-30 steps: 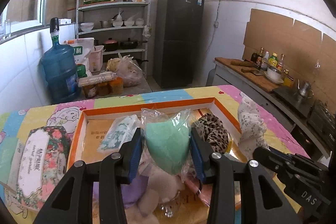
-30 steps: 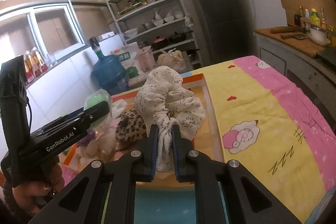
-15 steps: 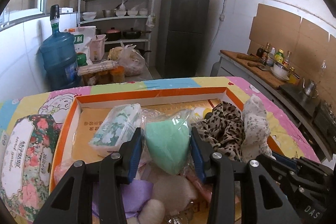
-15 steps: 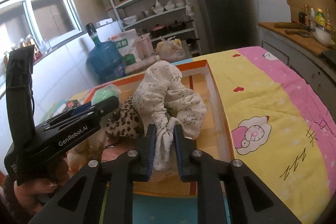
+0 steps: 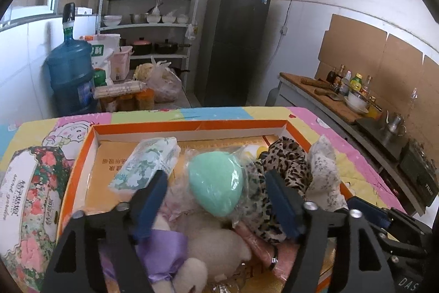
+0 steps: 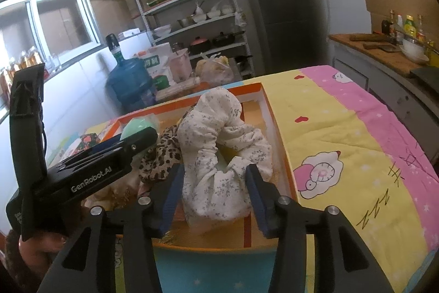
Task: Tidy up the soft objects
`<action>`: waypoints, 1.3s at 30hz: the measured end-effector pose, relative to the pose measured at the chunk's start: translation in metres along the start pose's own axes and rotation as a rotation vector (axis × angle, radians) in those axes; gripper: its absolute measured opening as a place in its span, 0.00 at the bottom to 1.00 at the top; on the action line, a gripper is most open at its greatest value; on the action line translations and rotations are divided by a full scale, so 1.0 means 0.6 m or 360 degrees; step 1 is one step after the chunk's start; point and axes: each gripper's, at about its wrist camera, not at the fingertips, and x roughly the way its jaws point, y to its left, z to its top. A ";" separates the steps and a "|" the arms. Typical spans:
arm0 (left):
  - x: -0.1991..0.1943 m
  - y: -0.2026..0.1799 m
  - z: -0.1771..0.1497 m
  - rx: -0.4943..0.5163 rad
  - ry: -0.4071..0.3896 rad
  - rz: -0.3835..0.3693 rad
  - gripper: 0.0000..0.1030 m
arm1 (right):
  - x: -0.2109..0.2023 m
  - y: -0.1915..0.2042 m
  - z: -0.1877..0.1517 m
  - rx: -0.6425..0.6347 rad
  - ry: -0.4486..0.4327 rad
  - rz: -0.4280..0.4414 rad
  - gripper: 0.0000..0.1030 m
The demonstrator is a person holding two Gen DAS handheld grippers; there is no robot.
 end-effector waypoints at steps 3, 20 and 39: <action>-0.007 0.003 0.001 -0.0014 -0.0019 -0.0006 0.83 | -0.005 0.000 0.001 0.0003 -0.0014 0.0000 0.48; -0.077 0.001 -0.004 0.0023 -0.0114 0.0056 0.83 | -0.042 0.024 -0.002 -0.0027 -0.0095 -0.0054 0.50; -0.195 0.043 -0.029 0.0012 -0.0239 0.0261 0.83 | -0.085 0.103 -0.020 -0.0083 -0.0230 -0.0185 0.72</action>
